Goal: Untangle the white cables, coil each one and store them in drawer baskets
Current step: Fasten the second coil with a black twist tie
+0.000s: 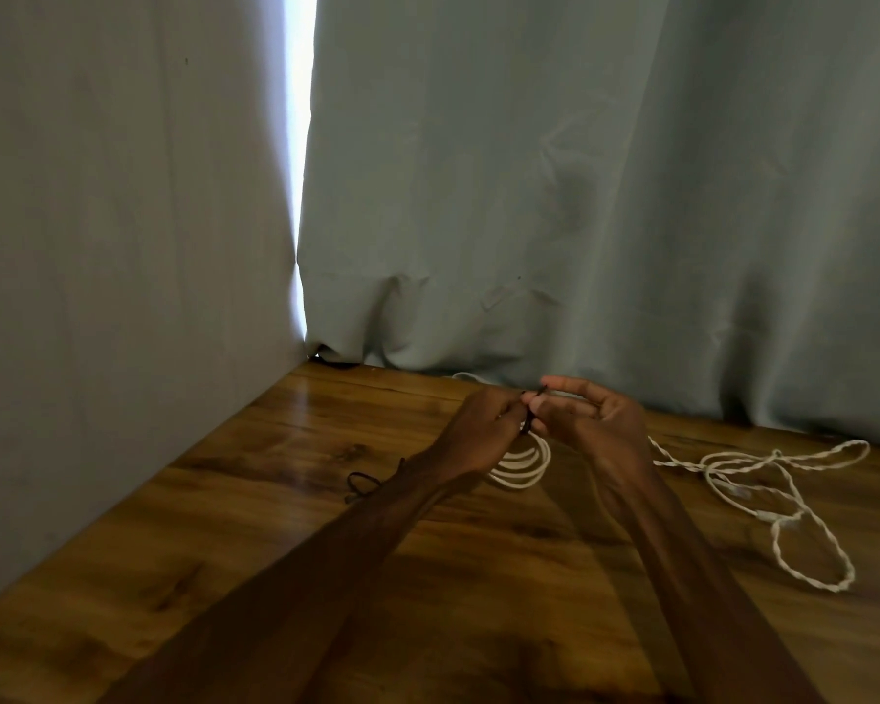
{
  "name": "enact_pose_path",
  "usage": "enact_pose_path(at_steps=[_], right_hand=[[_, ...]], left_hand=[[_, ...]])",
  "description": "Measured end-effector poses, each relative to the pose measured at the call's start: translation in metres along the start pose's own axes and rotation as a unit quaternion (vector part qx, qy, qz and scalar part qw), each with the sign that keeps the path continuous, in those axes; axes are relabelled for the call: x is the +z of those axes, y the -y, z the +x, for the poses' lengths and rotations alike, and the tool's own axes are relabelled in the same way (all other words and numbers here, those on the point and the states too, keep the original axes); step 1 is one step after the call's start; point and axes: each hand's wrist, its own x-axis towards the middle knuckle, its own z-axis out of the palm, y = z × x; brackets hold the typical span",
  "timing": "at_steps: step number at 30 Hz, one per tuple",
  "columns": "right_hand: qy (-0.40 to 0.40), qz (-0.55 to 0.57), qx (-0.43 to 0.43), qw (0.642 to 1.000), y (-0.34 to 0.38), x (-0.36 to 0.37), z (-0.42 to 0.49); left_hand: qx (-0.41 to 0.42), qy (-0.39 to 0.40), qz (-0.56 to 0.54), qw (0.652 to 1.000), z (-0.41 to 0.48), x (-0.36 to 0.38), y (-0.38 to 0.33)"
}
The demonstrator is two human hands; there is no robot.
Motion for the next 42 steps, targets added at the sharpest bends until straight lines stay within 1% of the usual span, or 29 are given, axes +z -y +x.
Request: enact_pose_path(at_steps=[4, 7, 11, 14, 17, 21, 23, 27, 29, 31, 33, 36, 38, 42], right_hand=[[-0.033, 0.044, 0.016, 0.998, -0.001, -0.002, 0.003], [-0.045, 0.036, 0.007, 0.998, -0.001, -0.004, 0.007], [-0.057, 0.022, -0.001, 0.998, -0.002, -0.006, 0.009], [-0.026, -0.007, -0.016, 1.000, -0.003, -0.009, 0.010], [0.007, -0.068, -0.046, 0.997, -0.005, -0.011, 0.012], [0.014, -0.150, -0.089, 0.985, -0.009, -0.013, 0.015], [0.008, -0.165, -0.099, 0.981, -0.010, -0.014, 0.017], [-0.015, -0.149, -0.104, 0.983, -0.010, -0.014, 0.019], [-0.022, -0.135, -0.097, 0.986, -0.010, -0.014, 0.018], [-0.033, -0.109, -0.083, 0.990, -0.008, -0.013, 0.017], [-0.048, -0.070, -0.063, 0.994, -0.005, -0.010, 0.014], [-0.068, -0.014, -0.039, 0.997, -0.002, -0.008, 0.012], [-0.085, -0.017, -0.040, 0.995, -0.003, -0.008, 0.014], [-0.102, -0.049, -0.056, 0.992, -0.004, -0.009, 0.015]], left_hand=[[-0.055, 0.035, -0.145, 0.987, 0.000, 0.003, -0.002], [-0.065, 0.055, -0.190, 0.978, 0.000, 0.002, -0.006], [-0.068, 0.084, -0.165, 0.980, 0.002, -0.001, -0.009], [-0.068, 0.084, -0.184, 0.977, 0.002, -0.002, -0.013], [-0.062, 0.092, -0.155, 0.982, 0.001, -0.005, -0.015], [-0.049, 0.111, -0.114, 0.986, -0.001, -0.005, -0.013], [-0.044, 0.103, -0.098, 0.989, 0.000, -0.001, -0.011], [-0.034, 0.063, -0.081, 0.994, 0.002, 0.005, -0.010], [-0.052, 0.041, -0.088, 0.994, 0.002, 0.008, -0.008], [-0.074, 0.018, -0.108, 0.991, 0.001, 0.011, -0.007], [-0.072, -0.003, -0.126, 0.989, 0.001, 0.012, -0.009], [-0.071, -0.008, -0.167, 0.983, 0.001, 0.013, -0.013], [-0.076, -0.013, -0.178, 0.981, 0.001, 0.013, -0.013], [-0.090, -0.054, -0.180, 0.978, 0.003, 0.010, -0.010]])
